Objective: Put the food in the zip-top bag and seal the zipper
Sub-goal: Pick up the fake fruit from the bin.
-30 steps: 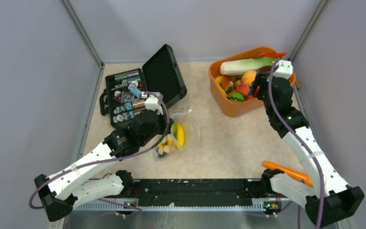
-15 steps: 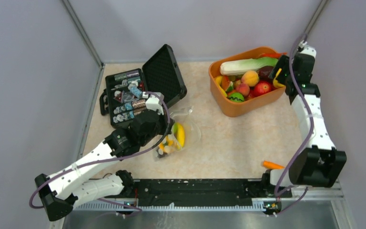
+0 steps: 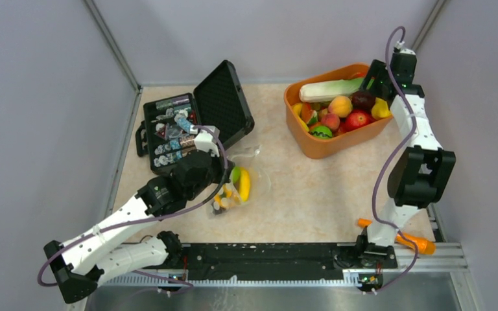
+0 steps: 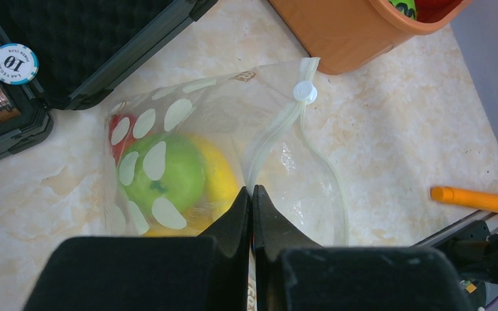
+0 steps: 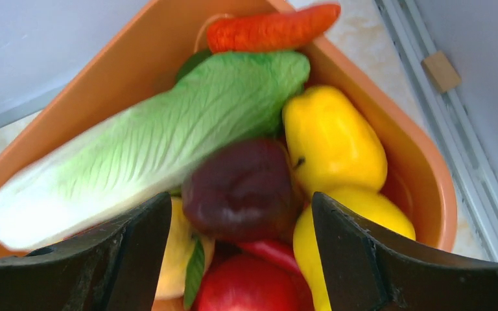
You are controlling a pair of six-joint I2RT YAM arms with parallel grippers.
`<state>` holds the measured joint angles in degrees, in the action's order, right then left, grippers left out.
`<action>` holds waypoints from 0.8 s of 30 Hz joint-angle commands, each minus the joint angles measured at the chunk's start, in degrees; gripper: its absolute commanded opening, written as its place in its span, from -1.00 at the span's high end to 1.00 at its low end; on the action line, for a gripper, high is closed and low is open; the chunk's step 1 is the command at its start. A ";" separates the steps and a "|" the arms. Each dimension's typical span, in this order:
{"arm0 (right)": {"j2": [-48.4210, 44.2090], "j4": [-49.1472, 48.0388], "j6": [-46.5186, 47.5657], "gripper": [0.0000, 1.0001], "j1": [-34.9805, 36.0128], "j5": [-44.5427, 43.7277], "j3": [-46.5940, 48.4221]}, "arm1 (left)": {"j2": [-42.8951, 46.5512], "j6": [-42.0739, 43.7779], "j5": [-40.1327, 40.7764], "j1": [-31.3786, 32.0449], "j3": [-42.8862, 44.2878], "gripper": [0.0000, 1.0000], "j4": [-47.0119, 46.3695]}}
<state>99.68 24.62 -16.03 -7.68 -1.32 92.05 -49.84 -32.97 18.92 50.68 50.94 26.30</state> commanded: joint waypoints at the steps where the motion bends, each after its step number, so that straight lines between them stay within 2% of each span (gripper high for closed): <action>1: 7.86 2.64 3.60 -0.55 -0.14 -1.89 9.90 | 1.61 0.76 0.89 0.04 -0.41 1.00 -0.84; 5: 19.22 17.84 7.43 -0.42 0.02 4.92 24.40 | 2.38 0.28 1.11 0.04 -1.53 1.00 -1.34; 7: 21.04 21.74 8.29 -0.33 0.63 3.91 26.53 | 2.41 0.21 1.13 0.04 -1.42 1.00 -1.22; 9: 18.29 18.33 10.48 -0.34 1.10 6.11 21.30 | 2.46 0.19 1.29 -0.01 -1.23 1.00 -1.01; 15: 8.08 9.67 13.60 -0.55 1.26 14.21 7.75 | 2.46 0.54 1.82 -0.05 -1.13 1.00 -0.73; 19: 3.82 8.13 15.09 -0.57 1.26 22.02 4.05 | 2.14 0.15 1.38 -0.05 -1.30 1.00 -0.87; 24: 0.83 7.63 14.78 -0.57 1.27 24.61 1.59 | 2.20 0.08 1.10 -0.05 -1.36 1.00 -0.94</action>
<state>104.81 32.60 -2.17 -6.87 17.15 95.18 -48.14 -32.93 19.55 50.65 49.67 26.70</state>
